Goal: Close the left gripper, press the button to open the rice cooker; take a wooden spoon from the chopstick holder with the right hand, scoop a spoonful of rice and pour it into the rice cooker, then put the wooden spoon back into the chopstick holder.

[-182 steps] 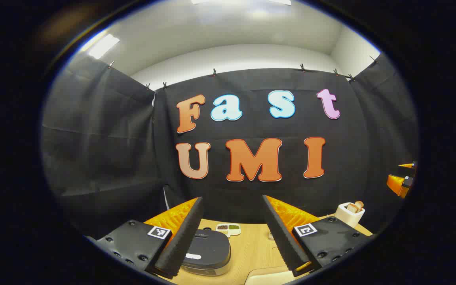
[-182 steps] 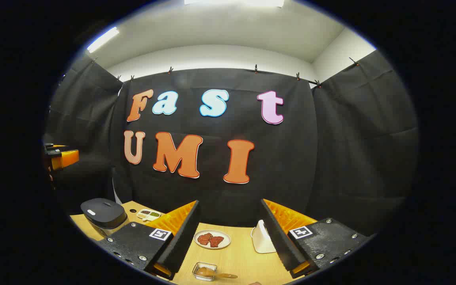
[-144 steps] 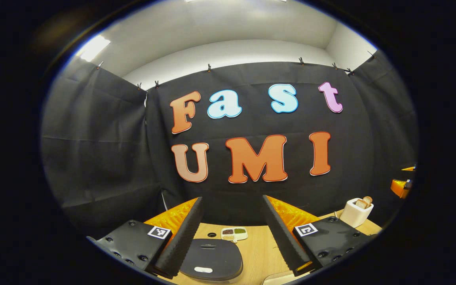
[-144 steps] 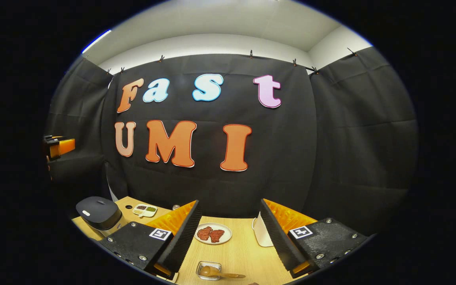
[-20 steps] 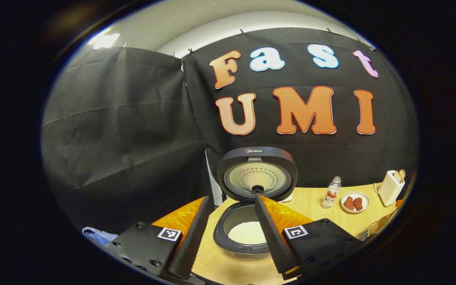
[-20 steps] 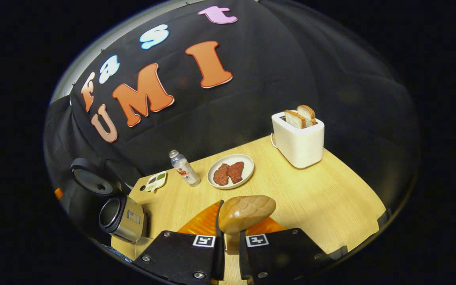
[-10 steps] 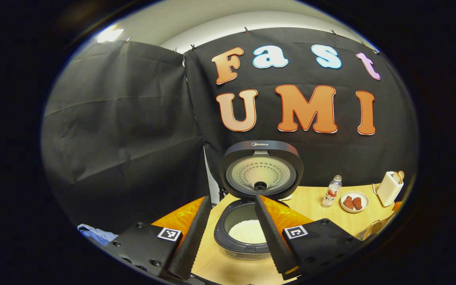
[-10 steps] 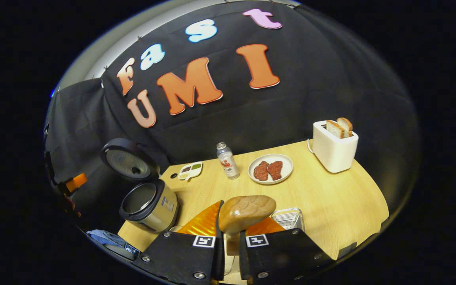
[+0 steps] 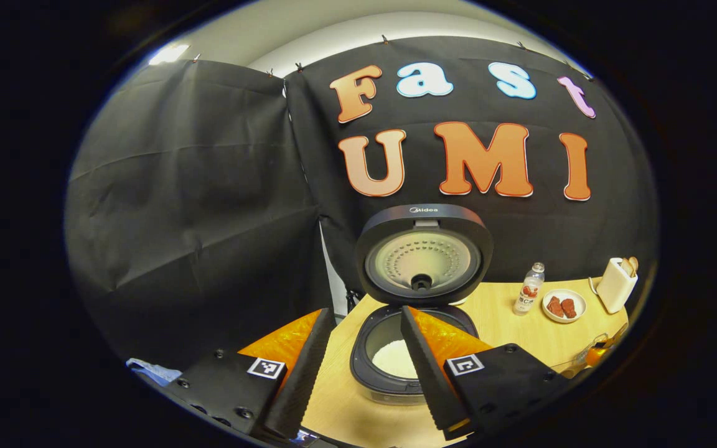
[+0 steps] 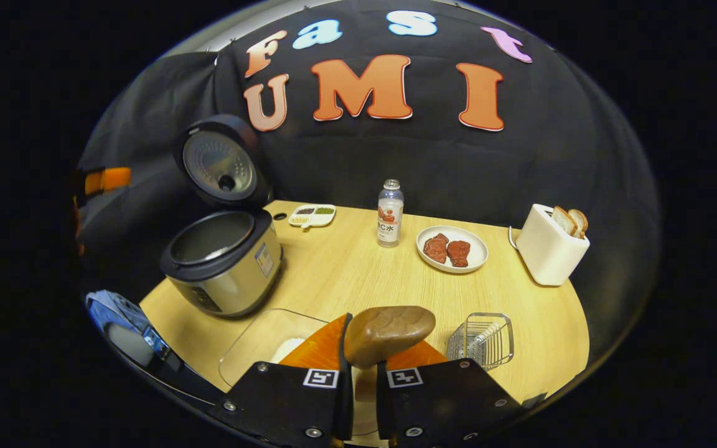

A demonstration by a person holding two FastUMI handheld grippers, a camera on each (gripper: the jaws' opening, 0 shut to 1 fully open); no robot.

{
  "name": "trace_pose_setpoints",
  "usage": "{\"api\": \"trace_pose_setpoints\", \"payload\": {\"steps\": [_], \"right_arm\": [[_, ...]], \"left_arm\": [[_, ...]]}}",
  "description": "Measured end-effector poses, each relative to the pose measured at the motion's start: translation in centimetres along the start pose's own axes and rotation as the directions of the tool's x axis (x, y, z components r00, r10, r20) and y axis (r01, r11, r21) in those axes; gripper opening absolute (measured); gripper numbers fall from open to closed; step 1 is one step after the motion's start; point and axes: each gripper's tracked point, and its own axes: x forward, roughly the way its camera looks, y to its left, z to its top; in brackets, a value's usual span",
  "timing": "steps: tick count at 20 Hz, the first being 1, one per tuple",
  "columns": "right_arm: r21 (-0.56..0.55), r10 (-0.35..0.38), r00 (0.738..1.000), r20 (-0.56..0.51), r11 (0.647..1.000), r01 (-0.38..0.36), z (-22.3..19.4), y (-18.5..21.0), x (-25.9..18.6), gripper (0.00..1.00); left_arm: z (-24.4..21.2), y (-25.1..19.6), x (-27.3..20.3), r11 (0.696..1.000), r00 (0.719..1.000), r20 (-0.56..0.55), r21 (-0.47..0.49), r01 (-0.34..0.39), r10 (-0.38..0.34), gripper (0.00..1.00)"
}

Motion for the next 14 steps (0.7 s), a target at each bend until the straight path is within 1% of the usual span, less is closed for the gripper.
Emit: {"api": "trace_pose_setpoints", "payload": {"steps": [1,2,6,8,9,10,11,14], "right_arm": [[-0.023,-0.019,1.000,0.000,1.000,0.019,-0.4,0.2,0.3,0.10],[-0.044,-0.035,0.999,0.001,0.998,0.035,-0.5,0.4,0.4,0.14],[-0.131,-0.112,0.994,0.019,0.985,0.114,-1.8,0.7,0.7,0.14],[-0.146,-0.138,0.990,-0.003,0.980,0.136,-3.6,1.1,1.0,0.14],[-0.143,-0.144,0.990,-0.005,0.980,0.142,-4.2,1.3,1.1,0.14],[-0.123,-0.147,0.989,-0.002,0.982,0.146,-4.6,1.6,1.0,0.10],[-0.094,-0.153,0.988,0.006,0.984,0.153,-4.8,1.7,1.1,0.13],[-0.027,-0.161,0.987,0.021,0.986,0.162,-4.8,2.2,1.0,0.13]], "left_arm": [[-0.2,0.2,0.3,1.000,1.000,-0.006,0.004,0.002,-0.002,0.80],[-0.4,0.5,0.5,1.000,1.000,-0.012,0.004,0.005,-0.005,0.80],[-0.8,0.3,1.9,1.000,0.999,-0.032,0.005,0.025,-0.024,0.80],[-0.6,0.0,2.2,0.999,0.999,-0.027,0.010,0.038,-0.037,0.80],[-0.4,-0.2,2.4,0.999,0.999,-0.024,0.014,0.044,-0.044,0.80],[-0.5,-0.5,2.5,0.998,0.998,-0.022,0.020,0.053,-0.052,0.80],[-0.4,-0.7,2.7,0.998,0.998,-0.023,0.028,0.061,-0.060,0.80],[-0.5,-1.5,2.8,0.995,0.996,-0.029,0.050,0.081,-0.080,0.80]]}}
